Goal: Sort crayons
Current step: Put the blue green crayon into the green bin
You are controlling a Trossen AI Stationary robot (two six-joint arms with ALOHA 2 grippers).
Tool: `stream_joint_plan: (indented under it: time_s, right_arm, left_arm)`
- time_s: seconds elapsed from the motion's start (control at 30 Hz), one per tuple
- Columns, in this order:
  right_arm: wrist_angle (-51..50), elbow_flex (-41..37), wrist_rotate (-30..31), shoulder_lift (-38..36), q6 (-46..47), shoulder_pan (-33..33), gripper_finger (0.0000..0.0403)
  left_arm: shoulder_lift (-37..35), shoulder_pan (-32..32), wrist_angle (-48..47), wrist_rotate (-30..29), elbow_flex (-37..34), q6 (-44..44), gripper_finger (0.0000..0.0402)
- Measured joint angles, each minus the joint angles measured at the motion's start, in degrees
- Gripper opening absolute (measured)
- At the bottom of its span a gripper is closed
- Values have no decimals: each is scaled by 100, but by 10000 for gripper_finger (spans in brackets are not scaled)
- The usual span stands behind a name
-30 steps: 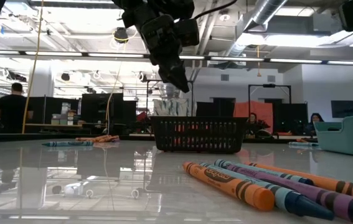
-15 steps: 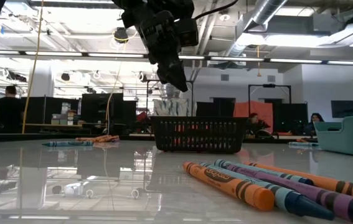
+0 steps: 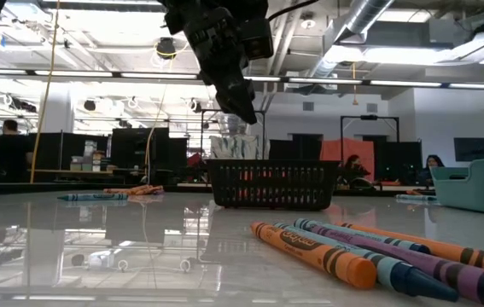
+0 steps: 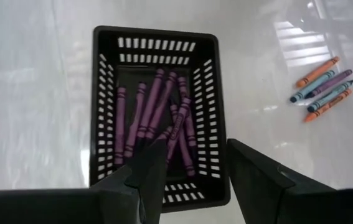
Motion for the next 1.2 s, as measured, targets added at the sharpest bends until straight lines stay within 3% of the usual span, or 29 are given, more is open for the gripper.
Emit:
stream_joint_plan:
  time_s: [0.13,0.23,0.5,0.77,1.2]
  right_arm:
    - [-1220,709,-590,411,344,-9,95]
    - [-1374,960,-948,743,359,-95,95]
    - [-1202,1133,-1099,1232,359,-294,95]
    - [-1883,1111,-1208,1244,403,-254,95]
    - [-793,853,-1012,1774,344,-328,95]
  left_arm:
    - [0,-2,16,-4,0,34,153]
    - [0,2,31,-4,0,45,153]
    - [0,-2,27,120,0,50,153]
    - [0,0,23,149,0,91,153]
    - [0,-1,-232,149,0,113,153]
